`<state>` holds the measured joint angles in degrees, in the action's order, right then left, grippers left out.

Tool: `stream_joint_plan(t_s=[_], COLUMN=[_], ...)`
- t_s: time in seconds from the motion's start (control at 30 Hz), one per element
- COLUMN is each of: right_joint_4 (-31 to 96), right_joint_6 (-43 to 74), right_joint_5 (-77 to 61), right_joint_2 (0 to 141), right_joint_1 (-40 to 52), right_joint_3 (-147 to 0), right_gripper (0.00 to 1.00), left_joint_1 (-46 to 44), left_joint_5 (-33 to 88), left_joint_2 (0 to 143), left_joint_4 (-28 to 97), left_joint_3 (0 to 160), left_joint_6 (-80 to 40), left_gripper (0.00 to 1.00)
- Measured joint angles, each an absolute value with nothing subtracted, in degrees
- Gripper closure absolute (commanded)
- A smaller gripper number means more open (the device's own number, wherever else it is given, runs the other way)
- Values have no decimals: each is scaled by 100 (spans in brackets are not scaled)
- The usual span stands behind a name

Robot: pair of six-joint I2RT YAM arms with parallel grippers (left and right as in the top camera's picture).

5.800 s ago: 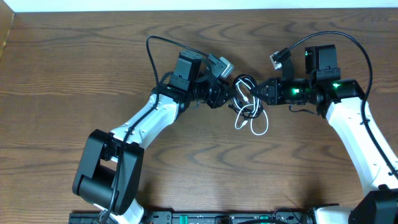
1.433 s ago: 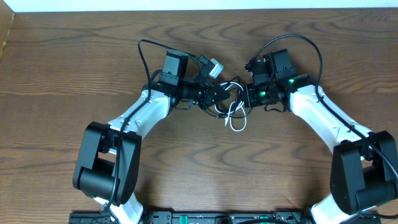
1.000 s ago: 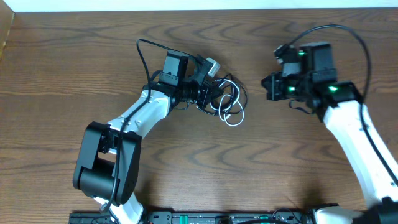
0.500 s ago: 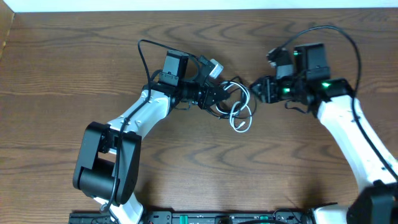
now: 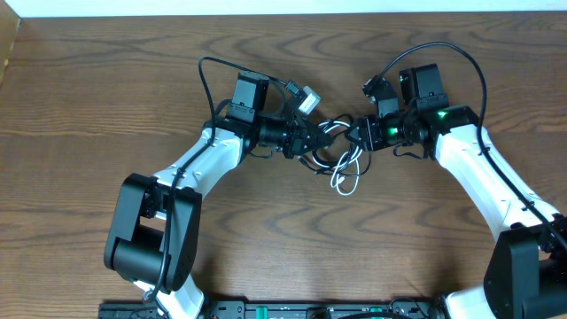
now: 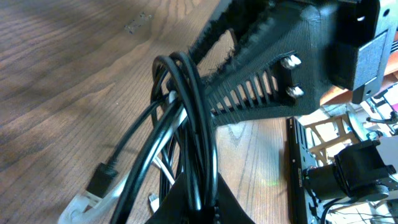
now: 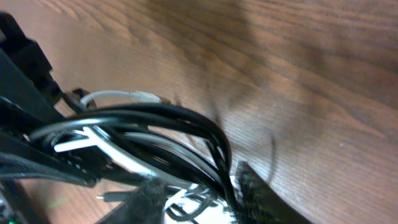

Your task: Untangle cables

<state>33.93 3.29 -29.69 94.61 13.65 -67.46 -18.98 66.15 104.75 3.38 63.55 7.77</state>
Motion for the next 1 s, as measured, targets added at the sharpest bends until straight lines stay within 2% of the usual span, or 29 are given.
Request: stream_joint_plan(t_s=[0.07, 0.37, 0.4, 0.43, 0.47, 0.57, 0.7, 0.9, 1.0], right_joint_4=[3382, 3354, 3352, 3347, 3345, 3310, 3221, 3214, 3234], right_joint_6=[325, 340, 340, 318, 342, 320, 318, 290, 279], right_joint_5=[-2976, -2978, -2978, -2985, -2985, -3009, -3072, -3173, -3179], right_joint_2=[9461, 9461, 9461, 9461, 9461, 9461, 9461, 9461, 9461], right_joint_1=[1380, 1380, 1380, 1380, 1380, 1389, 1398, 1404, 1406], right_joint_3=[-6746, -6746, -6746, -6746, -6746, -6746, -6746, -6746, -6746], right_gripper=[99, 99, 91, 65, 61, 58, 60, 79, 82], left_joint_1=[-1898, -1898, -1898, -1898, -1898, -1925, -2047, -2174, -2178], left_joint_5=[6613, 6611, 6611, 6611, 6611, 6608, 6608, 6606, 6606], left_joint_2=[10475, 10475, 10475, 10475, 10475, 10475, 10475, 10475, 10475], left_joint_4=[340, 342, 353, 366, 368, 381, 381, 379, 360], left_joint_3=[6355, 6355, 6355, 6355, 6355, 6355, 6355, 6355, 6355], left_joint_6=[777, 777, 777, 777, 777, 777, 832, 906, 906], left_gripper=[92, 92, 92, 92, 92, 92, 92, 92, 92])
